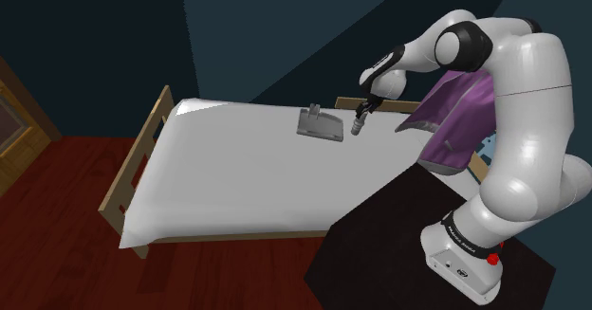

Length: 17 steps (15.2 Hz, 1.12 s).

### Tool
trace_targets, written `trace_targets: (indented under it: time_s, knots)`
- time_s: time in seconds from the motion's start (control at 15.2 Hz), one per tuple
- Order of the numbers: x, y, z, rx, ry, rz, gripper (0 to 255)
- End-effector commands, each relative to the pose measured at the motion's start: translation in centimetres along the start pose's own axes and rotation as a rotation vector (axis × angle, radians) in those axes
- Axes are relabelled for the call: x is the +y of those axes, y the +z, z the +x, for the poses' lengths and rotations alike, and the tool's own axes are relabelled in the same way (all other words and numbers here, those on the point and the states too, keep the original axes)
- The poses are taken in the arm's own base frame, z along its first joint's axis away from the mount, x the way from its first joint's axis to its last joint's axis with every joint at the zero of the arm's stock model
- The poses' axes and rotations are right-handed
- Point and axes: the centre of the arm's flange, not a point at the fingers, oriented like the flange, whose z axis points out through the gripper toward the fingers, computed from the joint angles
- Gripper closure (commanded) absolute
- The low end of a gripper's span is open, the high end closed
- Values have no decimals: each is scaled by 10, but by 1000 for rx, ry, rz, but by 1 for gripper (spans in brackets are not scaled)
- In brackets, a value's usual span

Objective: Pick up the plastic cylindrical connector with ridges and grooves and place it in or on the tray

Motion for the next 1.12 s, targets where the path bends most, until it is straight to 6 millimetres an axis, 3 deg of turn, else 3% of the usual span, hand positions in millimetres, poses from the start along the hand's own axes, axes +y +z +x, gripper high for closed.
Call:
trace_targets:
  time_s: [0.0, 0.2, 0.26, 0.86, 1.06]
  knots:
    - [0, 0, 0, 0, 0, 0, 0]
    - [0, 0, 0, 0, 0, 0, 0]
    - [0, 0, 0, 0, 0, 0, 255]
    - [0, 0, 0, 0, 0, 0, 255]
    - [1, -15, 3, 0, 0, 0, 255]
